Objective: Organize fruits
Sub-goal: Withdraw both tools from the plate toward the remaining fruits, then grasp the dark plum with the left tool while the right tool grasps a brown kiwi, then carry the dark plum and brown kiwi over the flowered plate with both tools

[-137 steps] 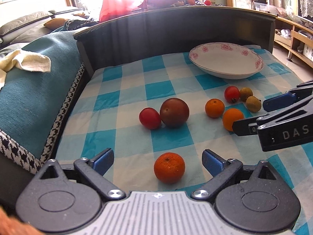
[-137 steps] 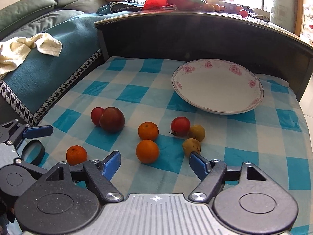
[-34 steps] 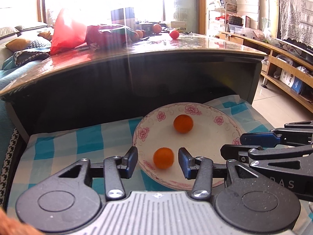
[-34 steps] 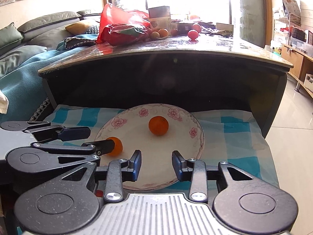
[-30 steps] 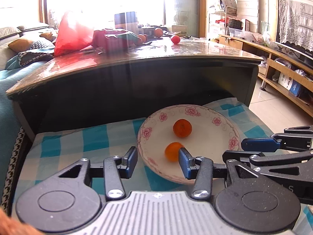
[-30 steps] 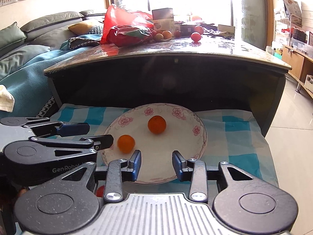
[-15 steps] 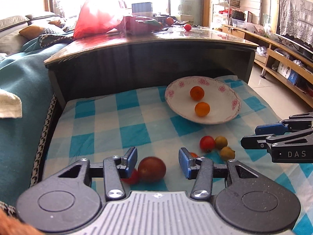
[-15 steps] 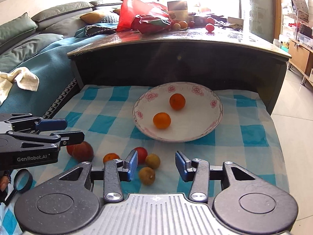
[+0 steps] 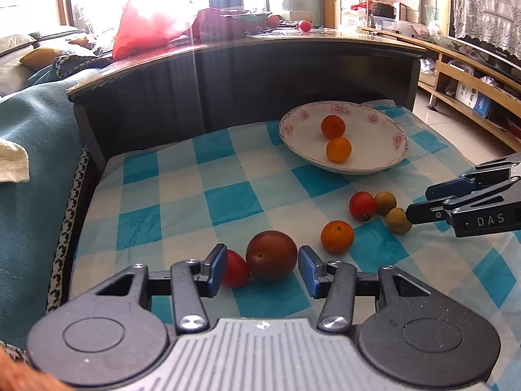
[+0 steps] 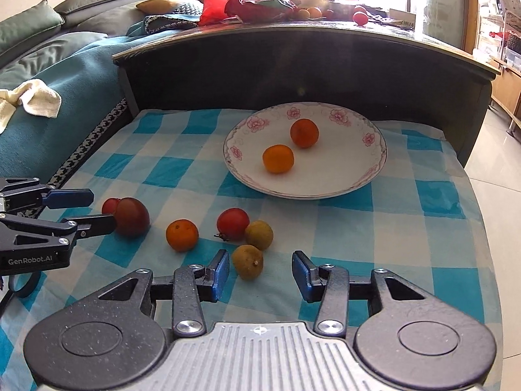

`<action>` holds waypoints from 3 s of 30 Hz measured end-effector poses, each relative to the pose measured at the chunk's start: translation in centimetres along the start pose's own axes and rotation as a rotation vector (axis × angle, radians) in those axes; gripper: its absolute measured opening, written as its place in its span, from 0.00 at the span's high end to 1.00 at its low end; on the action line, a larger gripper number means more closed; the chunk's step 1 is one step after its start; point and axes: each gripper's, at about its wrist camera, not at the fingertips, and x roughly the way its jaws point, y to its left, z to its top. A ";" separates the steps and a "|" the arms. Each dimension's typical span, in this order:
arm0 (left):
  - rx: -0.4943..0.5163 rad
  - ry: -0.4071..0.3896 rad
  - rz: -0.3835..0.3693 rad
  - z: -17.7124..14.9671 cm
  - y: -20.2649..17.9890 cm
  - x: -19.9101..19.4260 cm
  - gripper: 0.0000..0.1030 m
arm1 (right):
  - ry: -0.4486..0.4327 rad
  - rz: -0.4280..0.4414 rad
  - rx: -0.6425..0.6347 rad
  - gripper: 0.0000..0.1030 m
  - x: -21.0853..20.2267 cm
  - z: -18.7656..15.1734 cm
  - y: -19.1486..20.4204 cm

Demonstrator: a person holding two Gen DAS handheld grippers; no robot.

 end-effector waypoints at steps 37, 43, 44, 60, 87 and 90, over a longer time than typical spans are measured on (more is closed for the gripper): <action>0.137 0.029 -0.082 -0.2 -2.8 2.0 0.39 | 0.038 0.038 -0.080 0.62 2.9 -0.1 0.5; 0.129 0.036 -0.045 -0.3 -2.9 2.4 0.40 | 0.033 0.034 -0.086 0.62 2.9 -0.2 0.6; 0.128 0.030 -0.061 -0.3 -2.9 2.1 0.40 | 0.032 0.029 -0.091 0.64 2.9 -0.3 0.7; 0.133 0.045 -0.037 -0.7 -2.8 3.1 0.30 | 0.043 0.032 -0.119 0.82 2.7 -0.2 1.2; 0.107 0.010 -0.080 1.4 -3.6 1.8 0.56 | -0.006 0.032 -0.082 0.82 0.9 0.9 0.7; 0.090 0.007 -0.081 1.9 -3.5 1.8 0.56 | -0.008 0.028 -0.073 0.82 1.0 1.1 0.5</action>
